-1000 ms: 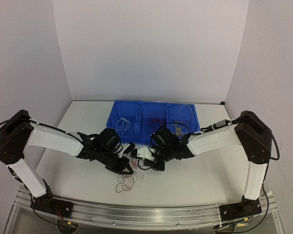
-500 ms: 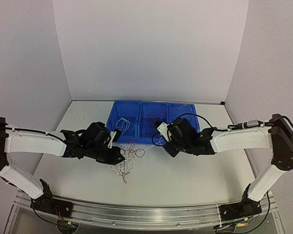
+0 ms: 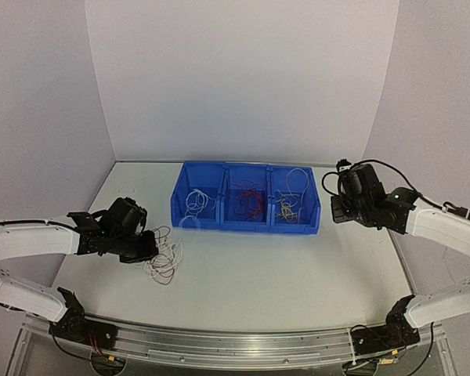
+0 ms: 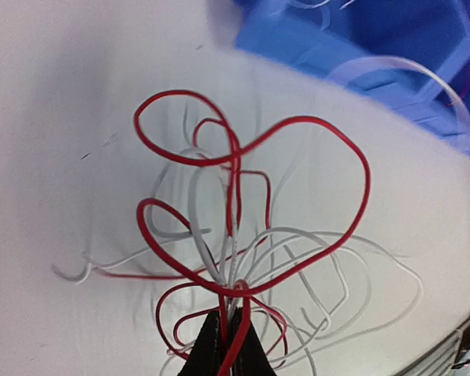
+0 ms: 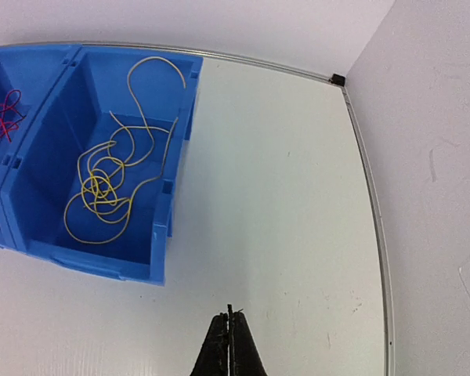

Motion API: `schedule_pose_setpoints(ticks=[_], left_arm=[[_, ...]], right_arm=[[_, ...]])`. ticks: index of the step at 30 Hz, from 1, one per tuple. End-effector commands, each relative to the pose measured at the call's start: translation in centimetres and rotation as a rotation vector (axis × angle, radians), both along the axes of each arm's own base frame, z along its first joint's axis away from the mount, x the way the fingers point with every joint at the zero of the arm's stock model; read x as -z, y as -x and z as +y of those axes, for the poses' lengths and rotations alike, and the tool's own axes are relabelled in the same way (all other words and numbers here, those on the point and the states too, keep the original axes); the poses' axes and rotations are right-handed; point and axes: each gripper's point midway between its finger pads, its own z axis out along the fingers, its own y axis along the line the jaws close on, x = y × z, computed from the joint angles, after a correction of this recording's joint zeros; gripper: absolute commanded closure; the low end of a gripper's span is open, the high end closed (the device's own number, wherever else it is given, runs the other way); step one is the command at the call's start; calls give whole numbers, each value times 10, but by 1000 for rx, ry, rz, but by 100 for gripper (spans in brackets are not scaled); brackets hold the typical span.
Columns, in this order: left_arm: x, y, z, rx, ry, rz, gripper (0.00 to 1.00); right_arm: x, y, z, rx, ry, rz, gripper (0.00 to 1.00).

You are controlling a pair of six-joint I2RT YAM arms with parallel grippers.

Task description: Untangle the cables

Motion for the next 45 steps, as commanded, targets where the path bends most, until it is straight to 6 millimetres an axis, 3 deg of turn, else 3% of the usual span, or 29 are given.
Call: schedule_pose_setpoints(ticks=[1, 7, 11, 15, 16, 19, 20, 23, 25, 28, 31, 33, 37, 38, 39, 42, 44, 45], left_arm=[[14, 15, 7, 63, -46, 46, 94], [-4, 15, -24, 209, 73, 6, 100], [-36, 21, -59, 367, 248, -70, 100], [-66, 29, -86, 497, 408, -127, 100], [-69, 28, -88, 501, 413, -129, 100], [-72, 22, -95, 502, 405, -129, 100], [-71, 22, -98, 507, 404, -126, 100], [-70, 21, -107, 520, 401, -119, 100], [-68, 20, -111, 524, 395, -116, 100], [-66, 20, -118, 529, 393, -113, 100], [-63, 20, -122, 528, 384, -109, 100], [-64, 20, -124, 527, 381, -115, 100], [-61, 20, -125, 513, 362, -109, 100], [-59, 19, -124, 506, 356, -108, 100], [-58, 19, -123, 499, 350, -107, 100], [-53, 14, -113, 446, 298, -100, 100], [-45, 9, -98, 371, 225, -84, 95], [-42, 4, -89, 319, 185, -85, 90]], right_arm=[[0, 16, 13, -59, -116, 84, 100], [9, 41, 84, -447, -288, 222, 100], [3, 73, 130, -701, -474, 324, 100], [-2, 86, 164, -811, -664, 411, 99], [-3, 87, 172, -824, -698, 424, 96], [0, 100, 203, -876, -751, 457, 65], [2, 103, 213, -885, -749, 455, 50], [3, 116, 249, -928, -791, 472, 28], [9, 117, 271, -926, -840, 499, 22], [23, 113, 297, -903, -852, 523, 21], [37, 109, 319, -882, -855, 567, 22], [44, 108, 328, -876, -849, 582, 28], [51, 103, 334, -838, -851, 586, 90], [54, 100, 331, -810, -848, 581, 98], [57, 98, 328, -781, -841, 577, 100], [73, 87, 302, -639, -758, 540, 100], [81, 70, 265, -483, -624, 455, 100], [90, 60, 236, -376, -514, 408, 100]])
